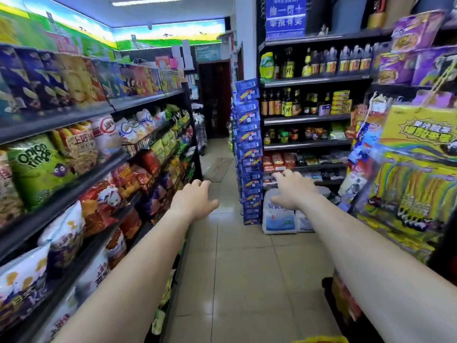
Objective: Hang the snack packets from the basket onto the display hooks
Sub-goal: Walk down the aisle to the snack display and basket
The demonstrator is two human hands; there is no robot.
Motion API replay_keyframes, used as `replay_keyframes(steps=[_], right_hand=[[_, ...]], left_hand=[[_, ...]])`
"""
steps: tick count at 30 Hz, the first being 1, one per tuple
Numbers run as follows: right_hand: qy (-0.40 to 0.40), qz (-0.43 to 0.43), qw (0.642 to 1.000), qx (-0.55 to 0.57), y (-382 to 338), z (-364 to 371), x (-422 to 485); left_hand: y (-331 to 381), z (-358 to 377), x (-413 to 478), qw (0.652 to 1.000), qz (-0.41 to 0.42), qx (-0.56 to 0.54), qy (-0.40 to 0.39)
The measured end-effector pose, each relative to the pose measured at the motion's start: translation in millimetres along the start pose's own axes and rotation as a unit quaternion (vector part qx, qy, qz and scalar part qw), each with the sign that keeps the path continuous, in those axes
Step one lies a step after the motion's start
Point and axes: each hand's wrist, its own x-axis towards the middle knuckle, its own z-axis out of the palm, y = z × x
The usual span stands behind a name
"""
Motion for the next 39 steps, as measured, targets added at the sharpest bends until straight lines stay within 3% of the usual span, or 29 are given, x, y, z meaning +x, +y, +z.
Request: replay_keyframes(steps=[16, 24, 33, 39], right_hand=[[-0.008, -0.003, 1.0, 0.0, 125, 30, 308], [-0.011, 0.037, 0.999, -0.001, 119, 64, 423], [0.006, 0.129, 0.992, -0.007, 65, 82, 556], [0.0, 0.176, 0.983, -0.044, 72, 82, 589]], left_hand=[[55, 46, 327, 1.0, -0.008, 0.019, -0.012], [18, 84, 471, 0.998, 0.059, 0.019, -0.011], [-63, 99, 633, 0.987, 0.16, 0.013, -0.026], [-53, 109, 697, 0.977, 0.212, -0.005, -0.037]])
